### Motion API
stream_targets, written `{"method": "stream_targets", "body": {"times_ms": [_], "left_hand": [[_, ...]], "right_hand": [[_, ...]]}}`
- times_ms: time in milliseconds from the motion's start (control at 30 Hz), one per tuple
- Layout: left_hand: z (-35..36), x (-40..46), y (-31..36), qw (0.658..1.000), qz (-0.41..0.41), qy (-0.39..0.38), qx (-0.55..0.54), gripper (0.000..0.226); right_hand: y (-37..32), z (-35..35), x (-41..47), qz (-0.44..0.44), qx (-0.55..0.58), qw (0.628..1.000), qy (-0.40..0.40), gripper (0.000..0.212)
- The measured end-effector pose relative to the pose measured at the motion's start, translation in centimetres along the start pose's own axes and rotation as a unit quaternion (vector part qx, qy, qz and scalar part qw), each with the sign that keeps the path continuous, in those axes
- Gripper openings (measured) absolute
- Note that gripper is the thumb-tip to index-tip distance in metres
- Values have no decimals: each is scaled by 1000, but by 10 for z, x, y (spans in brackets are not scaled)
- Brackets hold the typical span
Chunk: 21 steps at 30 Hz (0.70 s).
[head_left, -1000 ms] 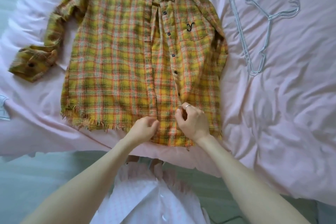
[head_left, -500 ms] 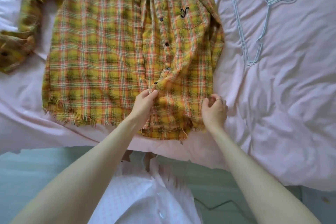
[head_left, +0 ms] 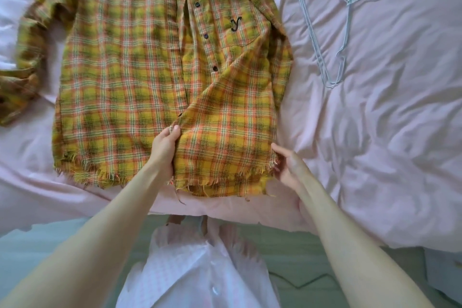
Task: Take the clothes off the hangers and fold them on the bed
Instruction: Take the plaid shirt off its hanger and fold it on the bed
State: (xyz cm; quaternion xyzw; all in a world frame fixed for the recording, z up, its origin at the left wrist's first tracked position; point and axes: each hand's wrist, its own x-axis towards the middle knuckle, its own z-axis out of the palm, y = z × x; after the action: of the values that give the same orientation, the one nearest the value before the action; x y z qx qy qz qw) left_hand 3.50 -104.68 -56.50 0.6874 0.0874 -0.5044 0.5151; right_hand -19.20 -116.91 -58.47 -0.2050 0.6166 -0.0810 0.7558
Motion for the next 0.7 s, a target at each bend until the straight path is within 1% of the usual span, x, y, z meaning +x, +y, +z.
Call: {"method": "stream_targets", "body": {"times_ms": [33, 67, 100, 133, 233, 300, 333, 367, 433, 467, 533, 567, 600, 633, 667, 700], "left_hand": [[0, -1, 0, 1000, 9, 2, 3, 15], [0, -1, 1, 1000, 16, 2, 7, 15], [1, -2, 1, 1000, 22, 2, 14, 14], [3, -3, 0, 999, 26, -1, 21, 14], [8, -6, -2, 999, 20, -5, 44, 17], [10, -8, -4, 999, 9, -3, 52, 17], [11, -9, -5, 999, 3, 1, 54, 16], [11, -9, -5, 999, -2, 5, 53, 17], [12, -8, -5, 999, -10, 12, 44, 17], [12, -8, -4, 999, -13, 13, 40, 18], [11, -8, -3, 999, -16, 13, 37, 19], [10, -8, -2, 999, -15, 11, 38, 19], [9, -9, 0, 999, -12, 9, 40, 20], [9, -9, 2, 999, -8, 8, 43, 20], [8, -9, 4, 999, -4, 9, 49, 19], [7, -9, 6, 998, 2, 13, 55, 18]], "right_hand": [[-3, -1, -1, -3, 8, 1000, -4, 49], [-6, -2, -2, -17, 13, 1000, -3, 37], [-8, -5, -2, -33, 17, 999, -3, 21], [-9, -9, -3, -51, 15, 999, 9, 12], [-8, -17, -5, -99, -2, 994, 50, 10], [-1, -18, -7, -115, -75, 987, 83, 14], [4, -18, -9, -120, -129, 980, 88, 23], [8, -17, -11, -125, -189, 971, 76, 36], [20, -16, -14, -162, -298, 940, 30, 67], [27, -15, -12, -185, -371, 910, 23, 82], [38, -13, -8, -195, -527, 825, 57, 108], [42, -12, -5, -190, -572, 794, 83, 112], [45, -8, -1, -198, -583, 780, 110, 108], [47, -5, 2, -218, -575, 776, 140, 96], [47, -1, 3, -245, -552, 778, 172, 78], [43, 1, 4, -254, -519, 789, 208, 61]]}}
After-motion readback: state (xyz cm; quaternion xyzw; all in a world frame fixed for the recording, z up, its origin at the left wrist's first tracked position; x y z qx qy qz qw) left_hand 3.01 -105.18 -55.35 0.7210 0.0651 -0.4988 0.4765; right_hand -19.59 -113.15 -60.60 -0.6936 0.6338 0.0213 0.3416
